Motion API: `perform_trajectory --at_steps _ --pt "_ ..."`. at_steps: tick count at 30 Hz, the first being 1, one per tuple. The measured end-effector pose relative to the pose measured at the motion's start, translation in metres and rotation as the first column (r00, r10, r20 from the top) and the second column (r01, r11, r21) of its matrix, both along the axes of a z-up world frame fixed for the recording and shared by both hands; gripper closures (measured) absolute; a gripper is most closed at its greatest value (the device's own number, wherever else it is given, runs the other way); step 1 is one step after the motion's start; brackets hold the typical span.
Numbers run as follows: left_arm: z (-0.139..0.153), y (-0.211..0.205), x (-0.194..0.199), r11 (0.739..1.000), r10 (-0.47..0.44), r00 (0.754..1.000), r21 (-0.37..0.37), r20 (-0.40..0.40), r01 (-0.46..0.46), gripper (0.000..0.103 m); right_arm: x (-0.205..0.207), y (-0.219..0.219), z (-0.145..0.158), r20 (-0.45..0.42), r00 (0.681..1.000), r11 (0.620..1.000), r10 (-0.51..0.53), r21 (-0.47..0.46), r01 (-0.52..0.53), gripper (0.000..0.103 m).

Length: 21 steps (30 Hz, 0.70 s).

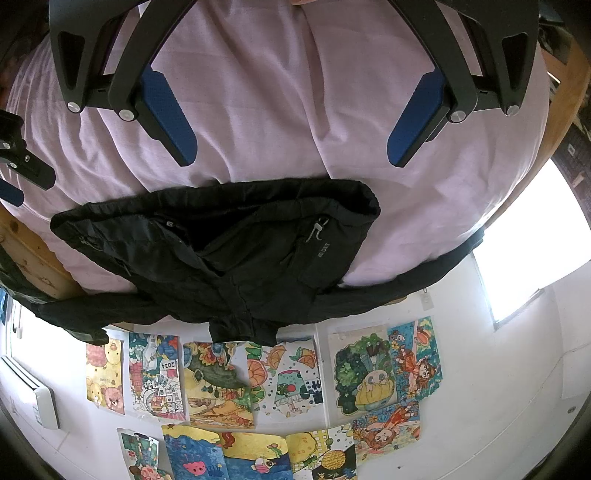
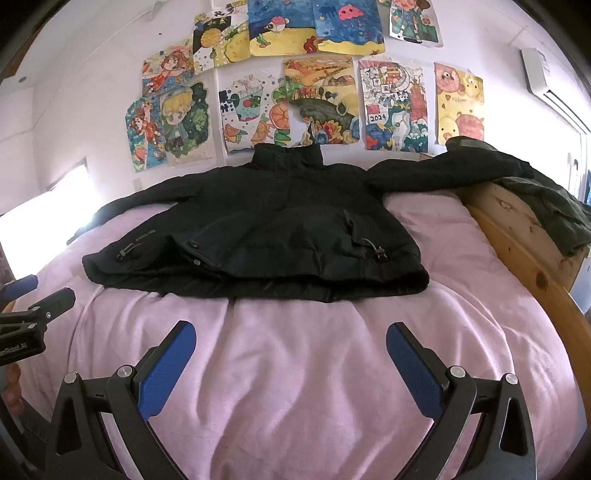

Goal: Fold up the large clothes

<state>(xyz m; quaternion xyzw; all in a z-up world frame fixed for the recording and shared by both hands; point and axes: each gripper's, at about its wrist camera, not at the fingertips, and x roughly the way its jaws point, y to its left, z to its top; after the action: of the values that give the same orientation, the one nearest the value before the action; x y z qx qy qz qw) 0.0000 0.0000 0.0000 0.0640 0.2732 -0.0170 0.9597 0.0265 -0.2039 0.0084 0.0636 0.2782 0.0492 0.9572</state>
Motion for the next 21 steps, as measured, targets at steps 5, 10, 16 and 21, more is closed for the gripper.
perform_trajectory --at_steps 5,10,16,21 --pt "0.0002 -0.0001 -0.0001 1.000 0.002 1.000 0.000 -0.001 -0.002 0.002 0.0002 -0.0001 -0.0001 -0.002 1.000 1.000 0.000 0.001 0.000 0.000" --pt "0.0001 -0.0001 0.0000 1.000 0.001 1.000 0.001 -0.001 -0.001 0.002 0.0005 -0.0002 -0.0001 -0.004 1.000 1.000 -0.001 0.002 0.001 0.000" --pt "0.0002 0.0000 -0.0002 1.000 0.000 1.000 0.001 -0.001 0.000 0.002 0.0009 -0.0002 -0.0003 -0.005 1.000 1.000 -0.001 0.003 0.001 0.000" --pt "0.0002 0.0000 -0.0002 1.000 0.000 1.000 0.002 0.000 0.000 0.002 0.0011 -0.0002 -0.0005 -0.006 1.000 1.000 -0.001 0.004 0.001 0.000"
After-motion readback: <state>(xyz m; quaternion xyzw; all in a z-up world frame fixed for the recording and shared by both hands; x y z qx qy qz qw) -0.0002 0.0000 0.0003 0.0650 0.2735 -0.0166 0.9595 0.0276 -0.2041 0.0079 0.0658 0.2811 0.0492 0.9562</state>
